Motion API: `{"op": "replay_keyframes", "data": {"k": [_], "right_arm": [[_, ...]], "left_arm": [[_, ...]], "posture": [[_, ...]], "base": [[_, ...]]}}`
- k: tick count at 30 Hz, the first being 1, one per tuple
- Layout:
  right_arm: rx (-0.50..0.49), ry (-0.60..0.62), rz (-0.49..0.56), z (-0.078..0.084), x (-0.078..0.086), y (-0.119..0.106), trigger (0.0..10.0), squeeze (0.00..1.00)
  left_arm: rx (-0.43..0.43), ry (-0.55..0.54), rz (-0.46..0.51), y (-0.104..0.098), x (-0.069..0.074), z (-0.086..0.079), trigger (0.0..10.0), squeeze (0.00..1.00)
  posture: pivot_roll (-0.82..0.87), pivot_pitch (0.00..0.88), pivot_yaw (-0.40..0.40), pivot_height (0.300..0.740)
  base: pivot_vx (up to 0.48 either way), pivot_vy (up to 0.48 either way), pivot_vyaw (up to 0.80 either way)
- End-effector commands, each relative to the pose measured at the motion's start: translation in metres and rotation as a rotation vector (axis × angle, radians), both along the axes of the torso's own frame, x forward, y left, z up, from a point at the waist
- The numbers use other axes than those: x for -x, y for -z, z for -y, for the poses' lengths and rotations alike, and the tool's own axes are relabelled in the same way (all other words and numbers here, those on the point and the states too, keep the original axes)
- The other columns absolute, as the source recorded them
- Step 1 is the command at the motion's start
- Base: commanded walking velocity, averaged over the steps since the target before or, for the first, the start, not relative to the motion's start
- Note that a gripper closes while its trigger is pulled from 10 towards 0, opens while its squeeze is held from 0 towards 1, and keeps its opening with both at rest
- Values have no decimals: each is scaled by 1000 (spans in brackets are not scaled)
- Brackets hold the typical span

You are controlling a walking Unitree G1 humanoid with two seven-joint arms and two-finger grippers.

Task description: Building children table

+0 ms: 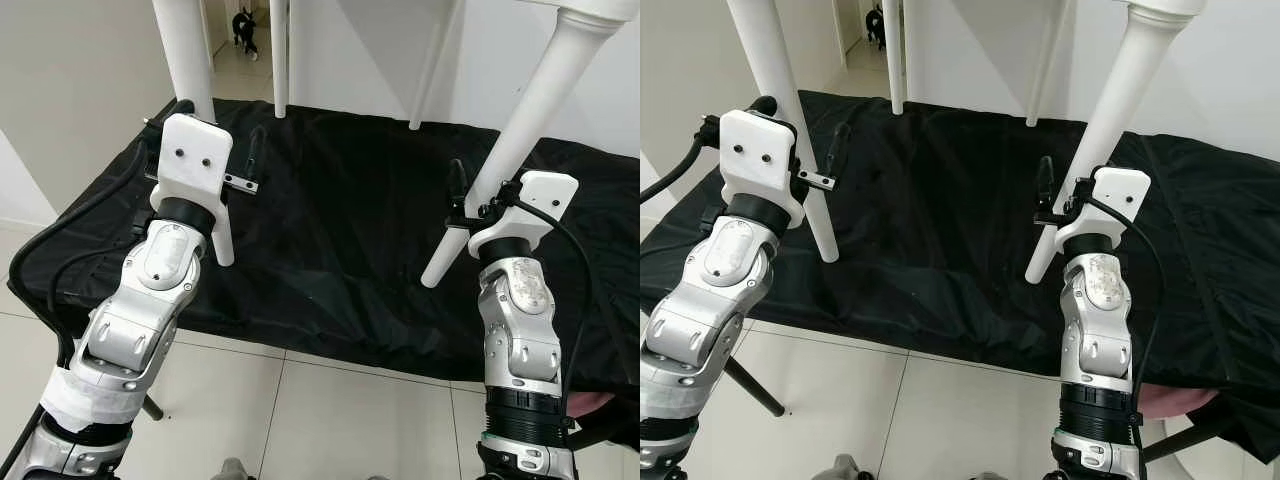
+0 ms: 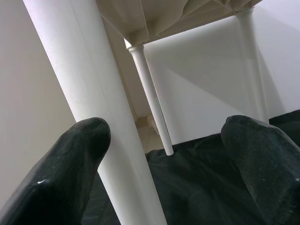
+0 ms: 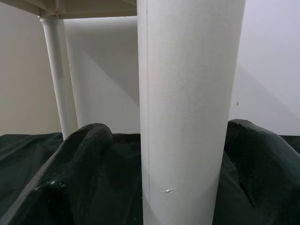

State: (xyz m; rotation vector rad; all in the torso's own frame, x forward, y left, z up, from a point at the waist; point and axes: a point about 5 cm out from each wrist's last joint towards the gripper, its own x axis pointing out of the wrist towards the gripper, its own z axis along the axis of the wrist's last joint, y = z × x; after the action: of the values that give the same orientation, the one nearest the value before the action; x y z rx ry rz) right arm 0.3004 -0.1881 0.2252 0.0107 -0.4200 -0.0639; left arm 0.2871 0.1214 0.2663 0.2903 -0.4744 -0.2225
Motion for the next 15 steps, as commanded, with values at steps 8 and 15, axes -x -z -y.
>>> {"op": "replay_keyframes", "data": {"k": [8,15], "right_arm": [[4,-16,10,-1,-1,-4,10000,0],[4,-16,10,-1,-1,-4,10000,0]], "left_arm": [[56,-89,27,-6,-5,-5,10000,0],[56,-89,27,-6,-5,-5,10000,0]], "posture": [[26,44,-116,740],[26,44,-116,740]], "base": [[0,0,0],[0,0,0]]}}
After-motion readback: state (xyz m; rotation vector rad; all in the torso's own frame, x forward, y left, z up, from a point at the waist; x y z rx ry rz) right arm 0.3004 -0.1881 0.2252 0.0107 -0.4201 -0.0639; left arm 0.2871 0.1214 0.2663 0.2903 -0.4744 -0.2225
